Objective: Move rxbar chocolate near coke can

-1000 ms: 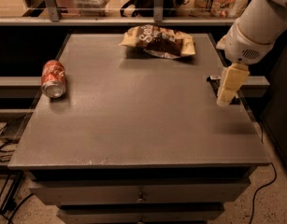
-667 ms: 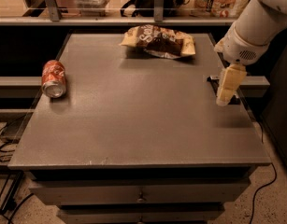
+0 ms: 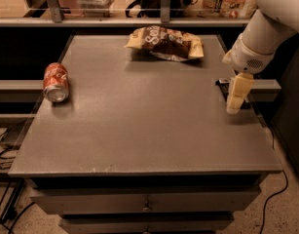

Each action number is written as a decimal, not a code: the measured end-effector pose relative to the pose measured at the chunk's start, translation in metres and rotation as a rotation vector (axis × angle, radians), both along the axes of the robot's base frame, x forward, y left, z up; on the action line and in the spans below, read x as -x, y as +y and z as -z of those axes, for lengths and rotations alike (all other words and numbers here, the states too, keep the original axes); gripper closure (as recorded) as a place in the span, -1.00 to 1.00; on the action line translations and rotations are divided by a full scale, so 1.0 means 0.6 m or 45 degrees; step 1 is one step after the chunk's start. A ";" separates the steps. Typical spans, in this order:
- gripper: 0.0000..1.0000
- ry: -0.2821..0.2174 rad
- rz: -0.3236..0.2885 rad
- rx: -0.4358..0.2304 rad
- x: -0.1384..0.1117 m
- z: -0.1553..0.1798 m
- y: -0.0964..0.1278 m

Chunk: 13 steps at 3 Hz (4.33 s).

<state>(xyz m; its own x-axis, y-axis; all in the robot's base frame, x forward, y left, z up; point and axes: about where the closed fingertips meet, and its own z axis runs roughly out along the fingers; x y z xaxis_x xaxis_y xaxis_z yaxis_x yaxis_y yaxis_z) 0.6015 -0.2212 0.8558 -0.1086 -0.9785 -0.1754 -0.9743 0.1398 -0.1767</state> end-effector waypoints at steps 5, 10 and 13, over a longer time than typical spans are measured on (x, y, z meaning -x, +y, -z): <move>0.67 0.103 0.017 0.056 -0.012 0.042 -0.027; 1.00 -0.306 -0.191 -0.323 -0.090 -0.193 0.176; 1.00 -0.056 -0.264 -0.705 -0.059 -0.139 0.312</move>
Offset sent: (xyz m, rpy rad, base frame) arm 0.0072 -0.0235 -0.0528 -0.0586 0.1195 -0.0199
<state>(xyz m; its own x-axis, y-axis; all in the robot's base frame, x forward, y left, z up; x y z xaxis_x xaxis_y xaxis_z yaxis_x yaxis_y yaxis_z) 0.6372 -0.0337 0.9395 0.0938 -0.7402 -0.6658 -0.9845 0.0304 -0.1725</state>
